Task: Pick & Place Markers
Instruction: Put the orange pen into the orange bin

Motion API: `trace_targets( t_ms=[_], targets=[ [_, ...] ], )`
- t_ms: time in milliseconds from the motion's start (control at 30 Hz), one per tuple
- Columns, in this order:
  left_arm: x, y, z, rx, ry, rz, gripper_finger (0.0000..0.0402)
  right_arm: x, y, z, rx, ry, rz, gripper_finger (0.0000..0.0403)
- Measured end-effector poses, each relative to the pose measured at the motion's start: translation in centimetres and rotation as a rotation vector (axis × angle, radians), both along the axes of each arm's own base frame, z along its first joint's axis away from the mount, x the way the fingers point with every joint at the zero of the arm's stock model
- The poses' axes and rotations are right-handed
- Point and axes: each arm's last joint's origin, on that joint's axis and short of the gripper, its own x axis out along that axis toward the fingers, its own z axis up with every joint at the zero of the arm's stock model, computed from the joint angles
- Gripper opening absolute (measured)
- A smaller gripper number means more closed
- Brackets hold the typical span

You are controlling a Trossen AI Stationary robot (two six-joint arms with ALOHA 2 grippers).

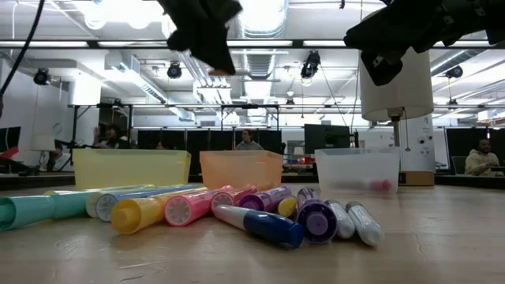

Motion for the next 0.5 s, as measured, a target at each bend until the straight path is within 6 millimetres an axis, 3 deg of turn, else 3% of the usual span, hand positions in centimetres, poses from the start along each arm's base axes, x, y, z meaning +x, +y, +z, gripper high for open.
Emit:
trace_targets(
  t_ms=[300,500],
  targets=[
    [-0.4,8.2,-2.1,-0.220,-0.118,0.100,0.0032,0.0,0.0,0.0,-0.004,0.000,0.001,0.0031],
    [0.7,10.3,-4.9,-0.296,-0.128,0.118,0.0032,0.0,0.0,0.0,-0.005,0.000,0.001,0.0031]
  ],
)
